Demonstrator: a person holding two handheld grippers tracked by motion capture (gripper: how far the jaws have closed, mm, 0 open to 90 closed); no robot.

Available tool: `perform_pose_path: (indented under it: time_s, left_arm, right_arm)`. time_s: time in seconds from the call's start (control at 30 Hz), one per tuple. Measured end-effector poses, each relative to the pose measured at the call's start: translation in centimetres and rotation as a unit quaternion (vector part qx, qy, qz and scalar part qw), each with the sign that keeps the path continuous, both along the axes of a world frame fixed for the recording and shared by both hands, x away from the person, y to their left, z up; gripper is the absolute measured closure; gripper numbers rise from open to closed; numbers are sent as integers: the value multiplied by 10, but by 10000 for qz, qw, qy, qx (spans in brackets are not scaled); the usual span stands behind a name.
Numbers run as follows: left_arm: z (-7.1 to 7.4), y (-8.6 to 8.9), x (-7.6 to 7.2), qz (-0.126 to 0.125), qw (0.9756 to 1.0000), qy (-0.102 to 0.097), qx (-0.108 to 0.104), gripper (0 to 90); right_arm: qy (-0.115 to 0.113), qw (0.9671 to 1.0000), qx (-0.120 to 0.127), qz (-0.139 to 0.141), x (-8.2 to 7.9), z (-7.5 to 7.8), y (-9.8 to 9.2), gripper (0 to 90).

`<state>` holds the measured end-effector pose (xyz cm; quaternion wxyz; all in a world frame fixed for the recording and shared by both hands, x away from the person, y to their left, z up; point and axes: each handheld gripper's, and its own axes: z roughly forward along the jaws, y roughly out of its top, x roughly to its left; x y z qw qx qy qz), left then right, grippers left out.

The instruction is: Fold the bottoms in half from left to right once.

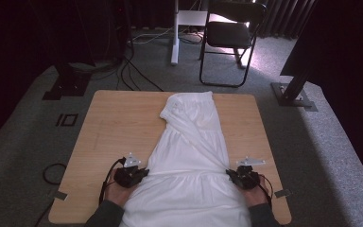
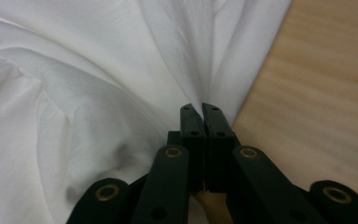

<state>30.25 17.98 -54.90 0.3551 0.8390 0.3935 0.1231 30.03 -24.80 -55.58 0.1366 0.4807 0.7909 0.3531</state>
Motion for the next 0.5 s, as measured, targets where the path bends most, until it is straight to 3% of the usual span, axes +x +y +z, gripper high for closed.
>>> perform_pose_path:
  time_s: [0.07, 0.1, 0.17, 0.23, 0.37, 0.5]
  left_arm:
    - [3, 1, -1, 37, 10000, -31, 7, 782]
    - [6, 2, 1, 56, 9999, -83, -52, 725]
    - [13, 6, 5, 124, 9994, -211, -250, 695]
    - [20, 7, 11, 182, 9988, -315, -325, 662]
    - [24, 0, 25, 131, 9983, -455, -346, 637]
    - [10, -11, 28, -72, 9990, -295, -322, 611]
  right_arm:
    - [62, 10000, -26, 42, -3, 1, 0, 858]
    - [62, 9999, -58, 81, -2, 2, 1, 777]
    - [-102, 9999, -107, 56, 4, 6, 2, 613]
    - [-251, 9997, 8, 24, 13, 16, 4, 462]
    - [-687, 9964, -199, 456, 39, 41, 31, 393]
    - [-661, 9951, -441, 594, 75, 43, 62, 316]
